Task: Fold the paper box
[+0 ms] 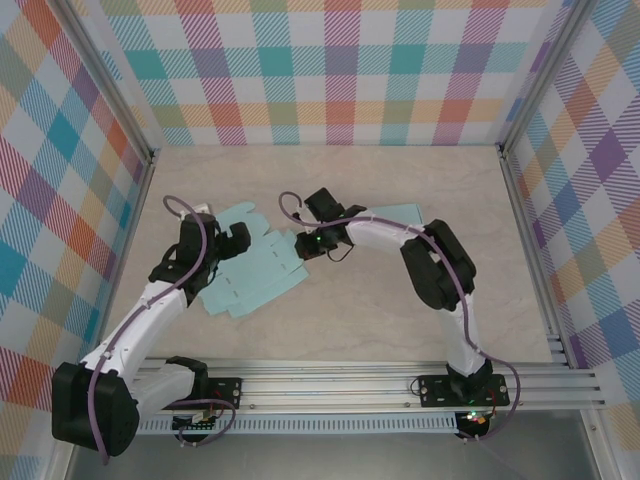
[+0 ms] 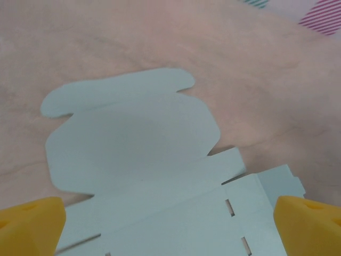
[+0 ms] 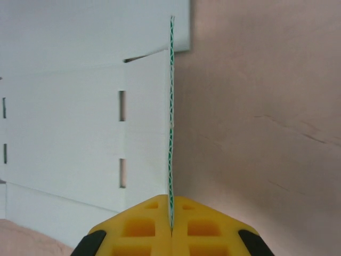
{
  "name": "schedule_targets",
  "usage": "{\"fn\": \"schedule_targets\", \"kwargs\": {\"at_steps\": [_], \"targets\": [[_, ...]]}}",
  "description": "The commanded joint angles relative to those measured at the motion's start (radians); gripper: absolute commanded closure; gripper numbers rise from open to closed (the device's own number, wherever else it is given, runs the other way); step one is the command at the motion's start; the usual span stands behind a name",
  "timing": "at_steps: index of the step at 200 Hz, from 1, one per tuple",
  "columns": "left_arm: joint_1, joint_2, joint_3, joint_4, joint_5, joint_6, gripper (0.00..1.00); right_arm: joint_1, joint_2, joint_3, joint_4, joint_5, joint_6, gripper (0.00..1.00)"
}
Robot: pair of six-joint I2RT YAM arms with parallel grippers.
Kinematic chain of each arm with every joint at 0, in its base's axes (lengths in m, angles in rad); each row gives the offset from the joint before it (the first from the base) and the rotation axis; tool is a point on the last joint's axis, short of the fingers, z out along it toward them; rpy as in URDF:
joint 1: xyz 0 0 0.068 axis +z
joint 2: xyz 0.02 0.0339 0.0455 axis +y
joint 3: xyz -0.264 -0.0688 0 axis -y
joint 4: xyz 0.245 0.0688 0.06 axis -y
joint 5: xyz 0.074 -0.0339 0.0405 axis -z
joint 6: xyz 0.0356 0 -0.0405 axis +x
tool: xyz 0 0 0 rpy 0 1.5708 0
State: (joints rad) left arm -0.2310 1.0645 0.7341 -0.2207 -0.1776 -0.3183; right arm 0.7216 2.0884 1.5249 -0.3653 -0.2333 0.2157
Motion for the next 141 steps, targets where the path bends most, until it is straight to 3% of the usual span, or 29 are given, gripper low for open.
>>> {"fn": "schedule_targets", "kwargs": {"at_steps": [1, 27, 60, 89, 141], "targets": [[0.019, 0.025, 0.080, 0.115, 0.135, 0.128, 0.00, -0.020, -0.164, -0.023, -0.049, 0.066, -0.198, 1.00], [0.019, 0.078, 0.155, 0.182, 0.299, 0.255, 0.00, -0.040, -0.299, -0.059, -0.090, 0.063, -0.353, 1.00], [0.019, 0.136, 0.254, 0.247, 0.589, 0.396, 0.06, -0.064, -0.435, -0.079, -0.152, 0.059, -0.486, 1.00], [0.016, 0.189, 0.390, 0.173, 0.840, 0.572, 0.10, -0.076, -0.504, -0.050, -0.232, 0.058, -0.574, 1.00], [-0.079, 0.272, 0.635, -0.128, 0.956, 0.929, 0.21, -0.077, -0.541, 0.075, -0.380, 0.048, -0.676, 1.00]]}}
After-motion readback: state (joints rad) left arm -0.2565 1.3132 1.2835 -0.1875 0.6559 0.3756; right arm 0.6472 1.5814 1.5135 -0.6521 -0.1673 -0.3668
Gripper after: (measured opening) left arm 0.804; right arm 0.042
